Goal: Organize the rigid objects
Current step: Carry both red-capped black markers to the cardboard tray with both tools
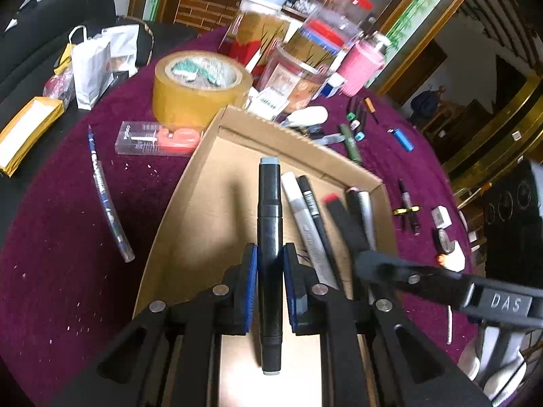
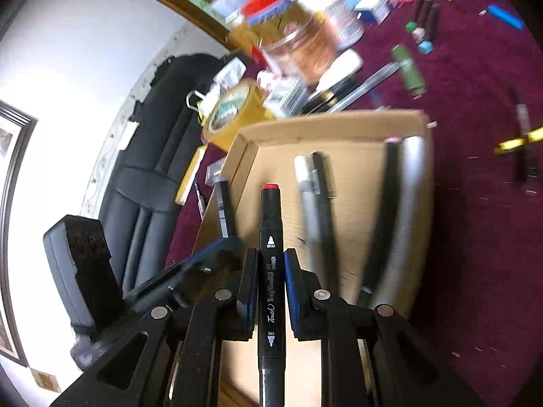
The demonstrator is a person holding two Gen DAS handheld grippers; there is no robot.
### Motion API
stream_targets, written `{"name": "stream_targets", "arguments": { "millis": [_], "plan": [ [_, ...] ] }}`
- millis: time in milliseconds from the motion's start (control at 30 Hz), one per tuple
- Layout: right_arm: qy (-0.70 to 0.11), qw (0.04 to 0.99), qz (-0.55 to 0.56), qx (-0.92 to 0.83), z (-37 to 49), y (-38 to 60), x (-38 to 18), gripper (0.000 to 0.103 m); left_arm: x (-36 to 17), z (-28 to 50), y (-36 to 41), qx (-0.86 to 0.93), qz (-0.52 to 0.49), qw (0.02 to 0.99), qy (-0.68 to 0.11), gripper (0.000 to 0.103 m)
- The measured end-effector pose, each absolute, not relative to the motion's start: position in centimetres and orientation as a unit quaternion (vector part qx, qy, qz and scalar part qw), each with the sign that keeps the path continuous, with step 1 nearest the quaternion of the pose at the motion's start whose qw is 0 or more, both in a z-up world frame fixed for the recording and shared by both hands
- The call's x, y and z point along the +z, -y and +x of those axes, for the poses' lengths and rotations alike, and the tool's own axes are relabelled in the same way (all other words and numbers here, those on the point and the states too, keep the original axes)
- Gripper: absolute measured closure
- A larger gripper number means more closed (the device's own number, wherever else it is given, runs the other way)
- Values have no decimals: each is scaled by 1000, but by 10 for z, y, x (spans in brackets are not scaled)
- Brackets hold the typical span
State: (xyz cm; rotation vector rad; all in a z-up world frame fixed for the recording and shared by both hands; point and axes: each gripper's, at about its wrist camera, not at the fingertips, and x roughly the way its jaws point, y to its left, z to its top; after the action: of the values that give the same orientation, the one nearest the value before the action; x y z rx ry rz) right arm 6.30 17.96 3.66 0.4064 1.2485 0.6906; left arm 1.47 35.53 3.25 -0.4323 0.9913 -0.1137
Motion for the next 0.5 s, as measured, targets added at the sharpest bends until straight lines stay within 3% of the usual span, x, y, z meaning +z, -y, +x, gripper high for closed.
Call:
{"name": "stream_targets", "arguments": {
  "millis": [500],
  "plan": [
    [-577,761,145,259,106,-218,10,86,17,51,-365,-39,-223,838,-496,88]
  ]
}}
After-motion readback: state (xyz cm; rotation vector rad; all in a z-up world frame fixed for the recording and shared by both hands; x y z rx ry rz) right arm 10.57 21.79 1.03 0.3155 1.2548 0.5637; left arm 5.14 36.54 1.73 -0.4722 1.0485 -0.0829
